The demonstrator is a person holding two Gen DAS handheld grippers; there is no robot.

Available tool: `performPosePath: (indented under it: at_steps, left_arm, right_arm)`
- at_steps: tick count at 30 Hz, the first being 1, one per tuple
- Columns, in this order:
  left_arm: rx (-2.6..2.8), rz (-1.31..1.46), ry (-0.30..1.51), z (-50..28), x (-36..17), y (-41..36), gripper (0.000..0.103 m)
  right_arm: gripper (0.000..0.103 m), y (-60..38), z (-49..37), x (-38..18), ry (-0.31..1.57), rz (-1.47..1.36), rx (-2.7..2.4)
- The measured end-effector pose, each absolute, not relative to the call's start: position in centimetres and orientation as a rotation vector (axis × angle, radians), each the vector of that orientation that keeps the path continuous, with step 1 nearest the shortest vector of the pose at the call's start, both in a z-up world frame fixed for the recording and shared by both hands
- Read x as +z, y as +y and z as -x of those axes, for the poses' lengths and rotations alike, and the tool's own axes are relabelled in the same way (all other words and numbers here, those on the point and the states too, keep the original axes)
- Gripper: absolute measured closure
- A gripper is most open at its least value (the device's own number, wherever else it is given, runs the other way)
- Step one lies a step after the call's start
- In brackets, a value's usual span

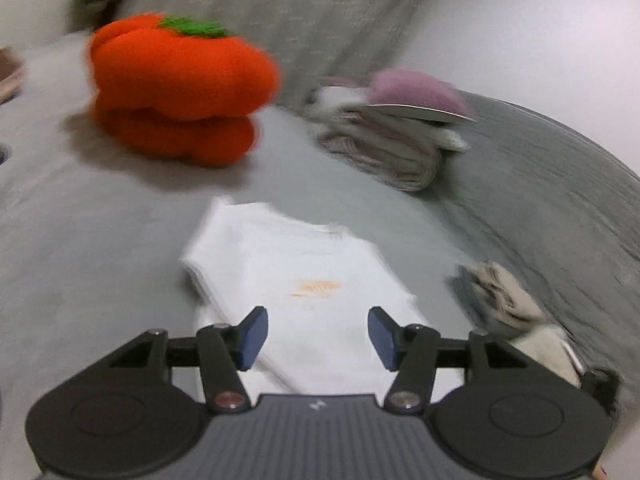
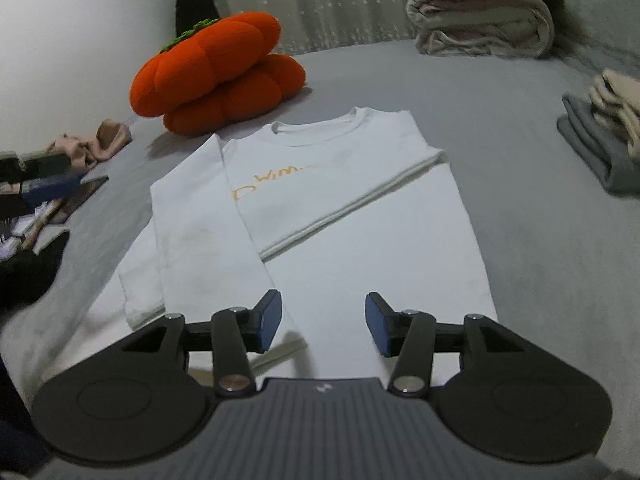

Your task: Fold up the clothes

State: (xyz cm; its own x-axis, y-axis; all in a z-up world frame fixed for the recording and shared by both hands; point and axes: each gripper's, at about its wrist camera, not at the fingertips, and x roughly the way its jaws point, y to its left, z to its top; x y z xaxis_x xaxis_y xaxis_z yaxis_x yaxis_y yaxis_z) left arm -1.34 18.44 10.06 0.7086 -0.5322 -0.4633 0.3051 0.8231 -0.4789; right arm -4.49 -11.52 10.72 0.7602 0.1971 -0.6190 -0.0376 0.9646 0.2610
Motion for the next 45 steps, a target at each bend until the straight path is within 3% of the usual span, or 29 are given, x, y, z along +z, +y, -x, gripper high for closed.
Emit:
performPosePath:
  at_steps: [14,18,21,23,25,45]
  left_arm:
    - [-0.424,0.318,0.711,0.1,7.4,17.7,0.046]
    - [-0.414,0.271,0.711,-0.4,6.6,16.4,0.047]
    - [-0.422,0.231,0.71,-0.4,6.2,15.2,0.047]
    - [-0.425,0.194,0.716,-0.4,5.9,14.3,0.047]
    - [-0.425,0.165,0.726,-0.3,5.5,13.8,0.047]
    - [-0.366,0.155,0.756,-2.2,4.2,13.7,0.047]
  right_arm:
    - [0.051,-12.8,4.2,9.8,0.766,-0.469,0.188]
    - [0.06,-12.2,4.3,10.0,0.76,-0.419,0.196]
    - [0.079,-11.8,4.3,10.1,0.755,-0.381,0.201]
    - [0.083,-11.5,4.3,10.2,0.751,-0.356,0.205]
    - [0.094,-11.2,4.4,10.3,0.748,-0.331,0.208]
    - [0.098,-16.2,5.5,12.0,0.692,-0.37,0.011]
